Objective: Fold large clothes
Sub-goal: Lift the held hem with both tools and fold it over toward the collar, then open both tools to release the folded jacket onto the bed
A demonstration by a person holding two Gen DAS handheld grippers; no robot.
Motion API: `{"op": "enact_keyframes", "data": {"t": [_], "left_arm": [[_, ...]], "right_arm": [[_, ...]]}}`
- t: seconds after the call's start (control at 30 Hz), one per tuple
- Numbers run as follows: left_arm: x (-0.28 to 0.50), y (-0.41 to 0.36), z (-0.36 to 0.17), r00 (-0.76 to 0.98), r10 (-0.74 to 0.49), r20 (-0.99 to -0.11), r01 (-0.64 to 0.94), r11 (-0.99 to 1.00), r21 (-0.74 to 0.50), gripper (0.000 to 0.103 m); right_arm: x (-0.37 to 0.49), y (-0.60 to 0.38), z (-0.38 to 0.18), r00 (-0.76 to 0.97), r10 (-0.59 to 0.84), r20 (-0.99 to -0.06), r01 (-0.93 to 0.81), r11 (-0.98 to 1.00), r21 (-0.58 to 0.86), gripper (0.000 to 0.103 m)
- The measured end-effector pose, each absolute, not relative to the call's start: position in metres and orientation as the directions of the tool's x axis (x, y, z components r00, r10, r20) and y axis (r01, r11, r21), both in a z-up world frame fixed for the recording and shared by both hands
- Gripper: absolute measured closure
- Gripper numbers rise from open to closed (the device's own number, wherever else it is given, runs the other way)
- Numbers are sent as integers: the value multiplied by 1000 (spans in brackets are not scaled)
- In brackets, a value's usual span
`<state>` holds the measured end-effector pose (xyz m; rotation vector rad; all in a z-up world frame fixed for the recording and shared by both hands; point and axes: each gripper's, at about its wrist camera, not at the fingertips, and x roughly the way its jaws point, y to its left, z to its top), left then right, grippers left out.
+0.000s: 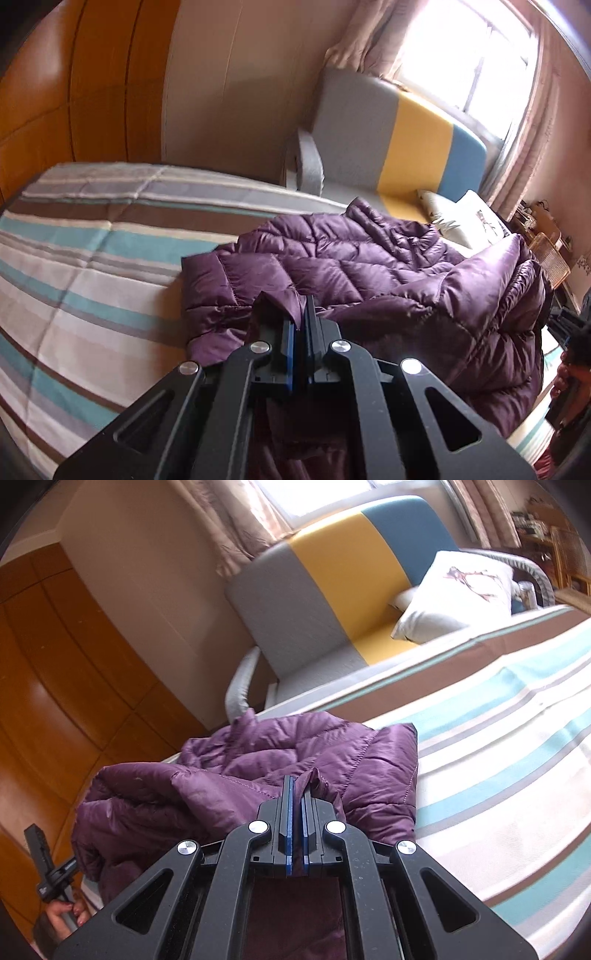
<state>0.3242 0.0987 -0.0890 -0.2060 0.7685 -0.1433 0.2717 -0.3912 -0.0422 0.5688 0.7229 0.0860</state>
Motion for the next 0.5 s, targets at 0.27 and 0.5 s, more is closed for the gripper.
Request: {"op": "enact_keyframes", "data": {"t": [0.27, 0.5], "left_arm": [[350, 94, -111, 666, -201, -718, 37, 971, -238, 93], [364, 122, -112, 659, -361, -660, 2, 878, -478, 76]], "right_arm": [[291, -393, -70, 728, 261, -634, 168, 828, 534, 97], [287, -399, -59, 780, 252, -573, 160, 805, 571, 47]]}}
